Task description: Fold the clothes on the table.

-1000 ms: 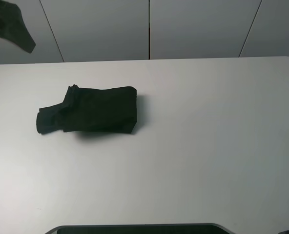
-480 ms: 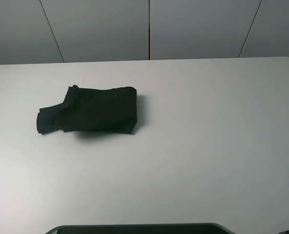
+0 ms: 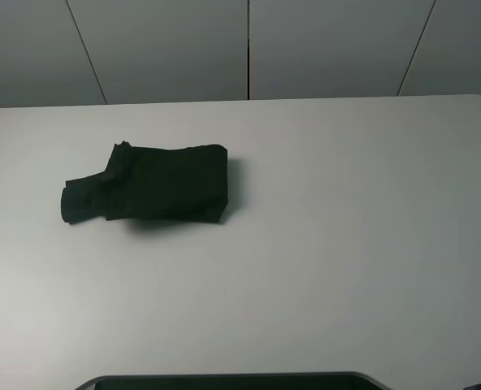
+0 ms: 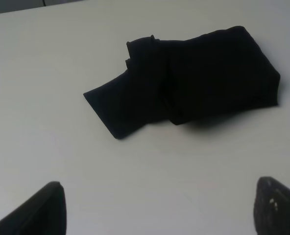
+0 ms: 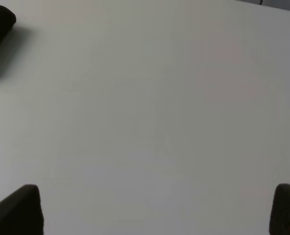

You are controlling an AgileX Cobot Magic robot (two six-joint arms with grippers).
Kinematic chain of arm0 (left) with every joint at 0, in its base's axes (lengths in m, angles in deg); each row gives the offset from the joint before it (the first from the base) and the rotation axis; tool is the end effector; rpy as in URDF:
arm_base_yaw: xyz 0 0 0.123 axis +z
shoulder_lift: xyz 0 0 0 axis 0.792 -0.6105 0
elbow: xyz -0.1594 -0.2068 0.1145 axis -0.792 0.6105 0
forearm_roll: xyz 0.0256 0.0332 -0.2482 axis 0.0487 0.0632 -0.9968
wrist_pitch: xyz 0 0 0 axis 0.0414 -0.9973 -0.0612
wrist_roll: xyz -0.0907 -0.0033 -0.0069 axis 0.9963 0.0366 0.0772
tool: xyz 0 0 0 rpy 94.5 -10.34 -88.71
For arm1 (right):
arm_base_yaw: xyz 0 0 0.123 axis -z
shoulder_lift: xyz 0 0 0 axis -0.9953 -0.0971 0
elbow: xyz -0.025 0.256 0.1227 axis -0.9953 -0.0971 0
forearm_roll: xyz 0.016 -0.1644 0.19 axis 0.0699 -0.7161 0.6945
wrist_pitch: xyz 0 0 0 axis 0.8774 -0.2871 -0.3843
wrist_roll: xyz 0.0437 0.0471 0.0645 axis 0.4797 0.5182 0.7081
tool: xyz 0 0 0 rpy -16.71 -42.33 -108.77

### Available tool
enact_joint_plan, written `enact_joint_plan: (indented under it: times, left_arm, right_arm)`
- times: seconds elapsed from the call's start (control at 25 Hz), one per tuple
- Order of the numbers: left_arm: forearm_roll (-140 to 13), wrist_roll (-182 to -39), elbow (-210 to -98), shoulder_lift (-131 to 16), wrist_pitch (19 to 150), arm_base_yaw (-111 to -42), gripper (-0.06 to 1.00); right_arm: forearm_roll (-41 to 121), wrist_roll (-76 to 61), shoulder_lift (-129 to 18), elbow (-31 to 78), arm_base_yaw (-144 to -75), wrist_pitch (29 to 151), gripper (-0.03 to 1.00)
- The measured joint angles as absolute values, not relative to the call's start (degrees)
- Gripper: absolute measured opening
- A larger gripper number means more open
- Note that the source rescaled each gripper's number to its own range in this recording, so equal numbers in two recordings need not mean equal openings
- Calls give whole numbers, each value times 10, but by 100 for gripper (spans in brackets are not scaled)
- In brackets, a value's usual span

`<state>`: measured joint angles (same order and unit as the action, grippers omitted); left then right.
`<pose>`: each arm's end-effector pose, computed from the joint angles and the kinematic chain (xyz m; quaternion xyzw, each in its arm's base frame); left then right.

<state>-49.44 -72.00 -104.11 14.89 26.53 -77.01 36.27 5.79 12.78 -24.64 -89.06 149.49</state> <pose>-0.0042 0.0029 0.2802 0.1528 0.8452 -0.1216 0.4975 -0.0045 0.0055 0.2841 -0.1141 0.8841 0.0148 0.4530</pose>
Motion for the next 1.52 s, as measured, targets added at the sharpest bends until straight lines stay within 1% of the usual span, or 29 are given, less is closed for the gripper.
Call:
enact_joint_plan:
  times: [0.24, 0.96, 1.08, 1.24, 1.4, 1.52]
  left_arm:
    - [-493, -720, -1041, 159, 265, -770, 100]
    - [-501, -720, -1040, 159, 265, -767, 100]
    - [-510, -720, -1040, 159, 265, -738, 100]
    - [-511, -720, -1040, 159, 265, -666, 100]
    - [-511, -720, -1040, 159, 265, -613, 100]
    - [-511, -720, -1040, 159, 265, -605, 100]
  right_arm:
    - [390, 62, 131, -271, -891, 1446, 100]
    - [405, 71, 132, -273, -884, 1443, 100]
    - [405, 71, 132, -273, -853, 1443, 100]
    - [405, 71, 141, -273, -814, 1443, 100]
    - [404, 71, 175, -273, -810, 1441, 100]
    - [403, 71, 175, -273, -810, 1441, 100]
